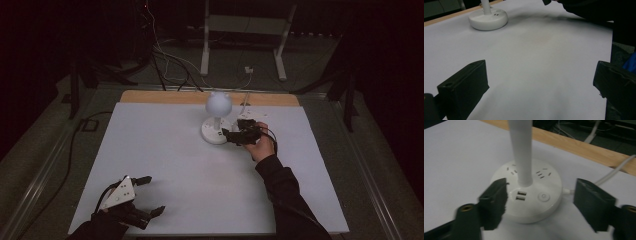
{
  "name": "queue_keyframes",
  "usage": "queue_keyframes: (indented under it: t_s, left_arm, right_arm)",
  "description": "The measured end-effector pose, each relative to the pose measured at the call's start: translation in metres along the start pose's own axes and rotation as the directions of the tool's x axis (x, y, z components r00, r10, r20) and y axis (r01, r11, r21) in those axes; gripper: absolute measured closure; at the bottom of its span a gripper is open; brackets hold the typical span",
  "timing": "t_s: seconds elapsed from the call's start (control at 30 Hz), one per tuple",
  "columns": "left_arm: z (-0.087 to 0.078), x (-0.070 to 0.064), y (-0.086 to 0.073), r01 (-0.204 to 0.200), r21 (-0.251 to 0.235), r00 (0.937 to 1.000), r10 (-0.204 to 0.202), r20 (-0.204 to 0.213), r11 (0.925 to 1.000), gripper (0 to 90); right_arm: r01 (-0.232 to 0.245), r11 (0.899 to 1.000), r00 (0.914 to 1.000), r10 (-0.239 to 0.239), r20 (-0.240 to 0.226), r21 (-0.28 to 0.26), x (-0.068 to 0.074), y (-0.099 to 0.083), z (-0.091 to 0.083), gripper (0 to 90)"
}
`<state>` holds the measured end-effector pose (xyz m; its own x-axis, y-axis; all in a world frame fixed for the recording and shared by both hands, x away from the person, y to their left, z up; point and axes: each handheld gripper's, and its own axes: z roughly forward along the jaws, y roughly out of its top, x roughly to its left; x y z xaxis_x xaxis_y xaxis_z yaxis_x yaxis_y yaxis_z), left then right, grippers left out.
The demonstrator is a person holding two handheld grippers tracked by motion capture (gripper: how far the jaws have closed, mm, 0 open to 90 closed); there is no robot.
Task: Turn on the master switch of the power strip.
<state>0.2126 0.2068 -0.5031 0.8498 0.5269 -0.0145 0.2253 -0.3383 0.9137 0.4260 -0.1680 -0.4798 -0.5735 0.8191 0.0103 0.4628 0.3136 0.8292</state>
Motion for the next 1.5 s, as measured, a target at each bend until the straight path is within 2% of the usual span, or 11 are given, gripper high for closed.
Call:
queue_keyframes:
  t_s: [0.07, 0.13, 0.23, 0.53, 0.67, 0.8, 1.17, 1.5]
  left_arm:
    - [0.000, 0.000, 0.000, 0.001, -0.003, 1.0000, -0.001, 0.000, 1.0000, 0.3]
    - [0.000, 0.000, 0.000, 0.002, -0.002, 1.0000, -0.002, 0.000, 1.0000, 0.3]
    - [0.000, 0.000, 0.000, 0.001, -0.003, 1.0000, -0.001, 0.001, 1.0000, 0.3]
    - [0.000, 0.000, 0.000, 0.003, -0.002, 1.0000, -0.003, -0.001, 1.0000, 0.3]
    - [0.000, 0.000, 0.000, 0.005, -0.002, 1.0000, -0.005, 0.001, 1.0000, 0.2]
    - [0.000, 0.000, 0.000, 0.004, -0.003, 1.0000, -0.004, 0.002, 1.0000, 0.3]
    - [0.000, 0.000, 0.000, 0.004, -0.003, 1.0000, -0.004, 0.001, 1.0000, 0.2]
    - [0.000, 0.001, 0.000, 0.005, -0.001, 1.0000, -0.005, 0.000, 1.0000, 0.3]
  right_arm:
    - [-0.002, 1.000, 0.9996, 0.002, 0.028, -0.010, 0.000, 0.001, 0.000, 36.6]
    - [-0.014, 1.000, 0.9992, 0.014, 0.038, -0.009, -0.001, 0.002, -0.001, 46.0]
    - [-0.008, 1.000, 0.9991, 0.008, 0.041, 0.008, -0.003, 0.004, 0.001, 54.1]
    - [-0.023, 0.999, 0.9987, 0.021, 0.047, 0.041, -0.007, 0.004, 0.008, 70.3]
    - [-0.016, 0.999, 0.9971, 0.013, 0.075, 0.047, -0.006, 0.003, 0.010, 80.1]
    - [-0.033, 0.998, 0.9961, 0.029, 0.083, 0.046, -0.008, 0.004, 0.012, 89.2]
    - [-0.052, 0.997, 0.9950, 0.047, 0.088, 0.051, -0.008, 0.005, 0.020, 90.0]
    - [-0.079, 0.996, 0.9894, 0.072, 0.126, 0.049, -0.007, -0.001, 0.028, 90.0]
